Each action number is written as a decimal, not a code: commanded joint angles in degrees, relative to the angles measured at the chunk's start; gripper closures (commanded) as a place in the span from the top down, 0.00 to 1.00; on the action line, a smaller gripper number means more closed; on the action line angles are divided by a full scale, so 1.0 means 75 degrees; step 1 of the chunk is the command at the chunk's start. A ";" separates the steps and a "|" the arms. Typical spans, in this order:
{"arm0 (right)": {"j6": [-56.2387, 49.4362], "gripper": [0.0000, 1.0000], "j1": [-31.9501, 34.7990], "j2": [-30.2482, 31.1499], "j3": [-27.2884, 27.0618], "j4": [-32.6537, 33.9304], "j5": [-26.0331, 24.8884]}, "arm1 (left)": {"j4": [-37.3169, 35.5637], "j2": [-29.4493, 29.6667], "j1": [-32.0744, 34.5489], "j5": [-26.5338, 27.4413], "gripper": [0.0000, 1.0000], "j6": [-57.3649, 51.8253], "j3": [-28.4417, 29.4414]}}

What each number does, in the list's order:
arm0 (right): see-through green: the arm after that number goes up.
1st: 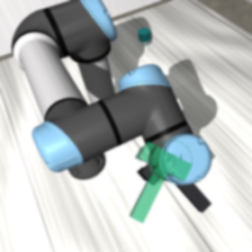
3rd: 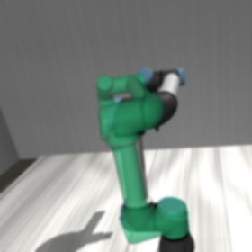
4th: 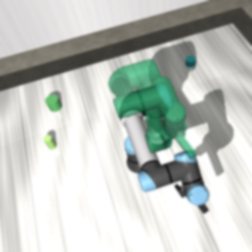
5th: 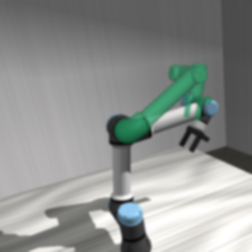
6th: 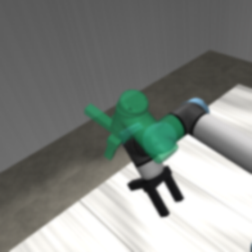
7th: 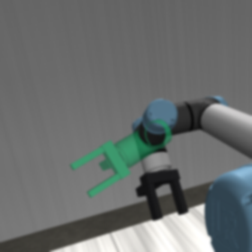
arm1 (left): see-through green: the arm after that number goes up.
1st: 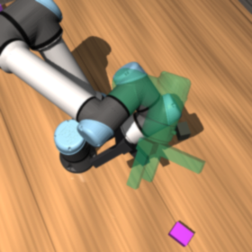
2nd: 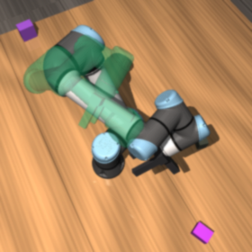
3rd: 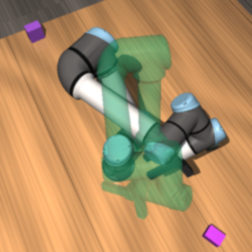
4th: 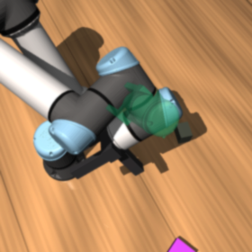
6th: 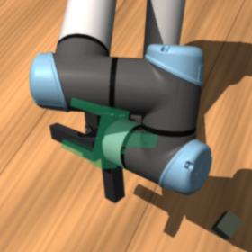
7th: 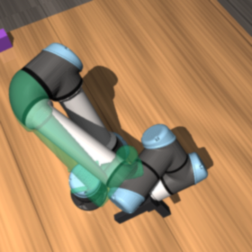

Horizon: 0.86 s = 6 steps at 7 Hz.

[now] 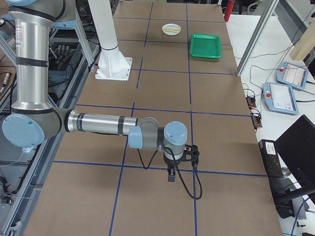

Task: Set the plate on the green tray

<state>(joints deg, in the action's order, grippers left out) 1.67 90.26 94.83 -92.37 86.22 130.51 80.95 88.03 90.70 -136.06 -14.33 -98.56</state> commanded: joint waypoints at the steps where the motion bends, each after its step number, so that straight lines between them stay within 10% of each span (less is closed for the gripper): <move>1: 0.0000 1.00 0.0000 0.0000 0.0000 0.0000 0.0001 | 0.0000 0.0156 0.0012 0.0000 1.00 0.0000 0.0040; 5: 0.0000 1.00 0.0000 0.0000 0.0000 0.0011 0.0001 | 0.1215 0.0193 -0.0697 -0.0035 1.00 0.1232 0.0086; 6: 0.0000 1.00 0.0000 0.0000 0.0012 0.0000 0.0001 | 0.2820 -0.0028 -0.1144 -0.0012 1.00 0.2077 0.0691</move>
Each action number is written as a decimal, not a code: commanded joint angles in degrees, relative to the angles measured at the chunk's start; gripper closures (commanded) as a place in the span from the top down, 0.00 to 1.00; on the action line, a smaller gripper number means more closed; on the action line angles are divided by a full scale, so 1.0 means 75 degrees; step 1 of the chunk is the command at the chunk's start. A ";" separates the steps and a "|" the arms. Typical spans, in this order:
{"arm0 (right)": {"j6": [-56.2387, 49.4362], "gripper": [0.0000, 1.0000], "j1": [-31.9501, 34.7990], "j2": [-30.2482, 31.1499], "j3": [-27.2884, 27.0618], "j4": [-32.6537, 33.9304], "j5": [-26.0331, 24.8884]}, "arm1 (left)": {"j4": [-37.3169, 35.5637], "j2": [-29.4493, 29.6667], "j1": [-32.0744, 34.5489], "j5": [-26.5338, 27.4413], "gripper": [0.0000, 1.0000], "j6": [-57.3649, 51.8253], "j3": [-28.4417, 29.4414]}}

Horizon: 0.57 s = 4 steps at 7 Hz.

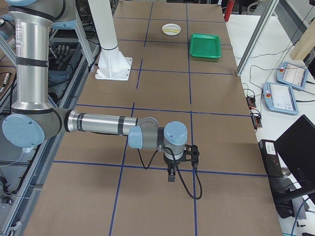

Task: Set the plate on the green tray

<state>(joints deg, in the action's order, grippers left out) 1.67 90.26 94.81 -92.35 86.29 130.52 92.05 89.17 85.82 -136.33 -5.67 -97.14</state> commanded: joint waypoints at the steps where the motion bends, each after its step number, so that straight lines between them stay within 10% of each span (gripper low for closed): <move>1: 0.0000 1.00 0.0000 0.0003 -0.0002 -0.0009 0.0000 | 0.3340 -0.0357 -0.1078 0.0060 1.00 0.2115 0.1295; 4: 0.0012 1.00 0.0000 0.0003 -0.0003 -0.0009 0.0000 | 0.6602 -0.0370 -0.2615 0.0576 1.00 0.4922 0.2580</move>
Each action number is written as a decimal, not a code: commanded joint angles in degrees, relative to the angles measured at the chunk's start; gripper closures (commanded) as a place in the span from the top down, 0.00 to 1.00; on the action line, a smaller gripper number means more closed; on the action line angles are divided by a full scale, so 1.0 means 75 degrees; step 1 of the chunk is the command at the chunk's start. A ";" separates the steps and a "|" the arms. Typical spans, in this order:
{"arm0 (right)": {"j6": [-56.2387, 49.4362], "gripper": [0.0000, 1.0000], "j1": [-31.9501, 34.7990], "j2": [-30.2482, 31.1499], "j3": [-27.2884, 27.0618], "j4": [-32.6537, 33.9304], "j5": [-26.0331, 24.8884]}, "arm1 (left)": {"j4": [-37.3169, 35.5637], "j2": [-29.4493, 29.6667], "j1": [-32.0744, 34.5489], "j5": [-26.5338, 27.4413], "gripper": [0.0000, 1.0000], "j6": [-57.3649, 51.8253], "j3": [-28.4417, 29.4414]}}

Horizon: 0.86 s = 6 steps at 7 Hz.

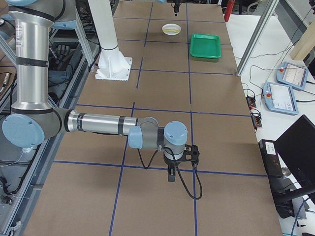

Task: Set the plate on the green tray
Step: 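Lower the left gripper to the white plate's rim and grasp it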

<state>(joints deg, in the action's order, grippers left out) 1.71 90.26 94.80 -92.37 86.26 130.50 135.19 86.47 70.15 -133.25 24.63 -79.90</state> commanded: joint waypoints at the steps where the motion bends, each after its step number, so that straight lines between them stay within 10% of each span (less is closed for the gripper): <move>1: -0.0005 1.00 0.0000 0.0004 0.0000 0.0006 0.0003 | 0.1051 -0.0091 -0.0714 0.0177 1.00 0.0969 0.0282; 3: -0.0005 1.00 0.0000 0.0004 0.0000 -0.0005 0.0003 | 0.1182 -0.0116 -0.1160 0.0165 1.00 0.0982 0.0282; 4: -0.0005 1.00 0.0000 0.0004 0.0000 0.0006 0.0003 | 0.1194 -0.0116 -0.1185 0.0130 0.83 0.0994 0.0282; 5: 0.0007 1.00 0.0000 0.0004 0.0000 0.0006 -0.0009 | 0.1171 -0.0116 -0.1185 0.0060 0.25 0.0982 0.0270; 6: -0.0005 1.00 0.0000 0.0004 0.0000 -0.0005 0.0002 | 0.1112 -0.0127 -0.1185 -0.0138 0.00 0.0982 0.0247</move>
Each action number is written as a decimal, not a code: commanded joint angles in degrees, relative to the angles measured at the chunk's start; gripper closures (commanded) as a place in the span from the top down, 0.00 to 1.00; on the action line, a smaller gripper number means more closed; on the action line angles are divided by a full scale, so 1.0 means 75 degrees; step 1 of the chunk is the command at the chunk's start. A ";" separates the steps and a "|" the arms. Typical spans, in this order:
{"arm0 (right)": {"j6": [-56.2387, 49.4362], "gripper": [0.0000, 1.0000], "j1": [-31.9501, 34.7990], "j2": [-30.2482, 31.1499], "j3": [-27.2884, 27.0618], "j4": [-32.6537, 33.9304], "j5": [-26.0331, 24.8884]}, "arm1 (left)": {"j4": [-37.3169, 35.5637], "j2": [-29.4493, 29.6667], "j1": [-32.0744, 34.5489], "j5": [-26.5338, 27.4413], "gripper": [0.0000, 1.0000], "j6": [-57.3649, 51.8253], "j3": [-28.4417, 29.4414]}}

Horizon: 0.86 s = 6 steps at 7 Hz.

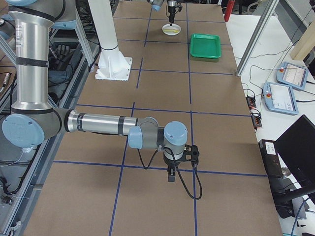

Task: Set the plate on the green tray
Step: 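Lower the left gripper to the white plate's rim and grasp it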

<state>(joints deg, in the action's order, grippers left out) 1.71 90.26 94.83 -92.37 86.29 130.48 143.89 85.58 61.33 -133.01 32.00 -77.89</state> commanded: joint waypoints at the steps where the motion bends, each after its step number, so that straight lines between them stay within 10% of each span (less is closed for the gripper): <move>1: -0.0006 1.00 0.0000 -0.0012 0.0000 -0.0009 0.0005 | -0.0025 -0.0031 0.0003 -0.0636 0.00 -0.0013 -0.0067; 6: -0.0006 1.00 0.0000 -0.0012 0.0000 0.0003 0.0005 | 0.0010 0.0610 0.0319 -0.2712 0.00 0.1424 -0.0068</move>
<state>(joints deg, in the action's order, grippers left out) 1.67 90.26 94.80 -92.37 86.31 130.50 143.84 87.73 63.06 -150.32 38.27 -78.37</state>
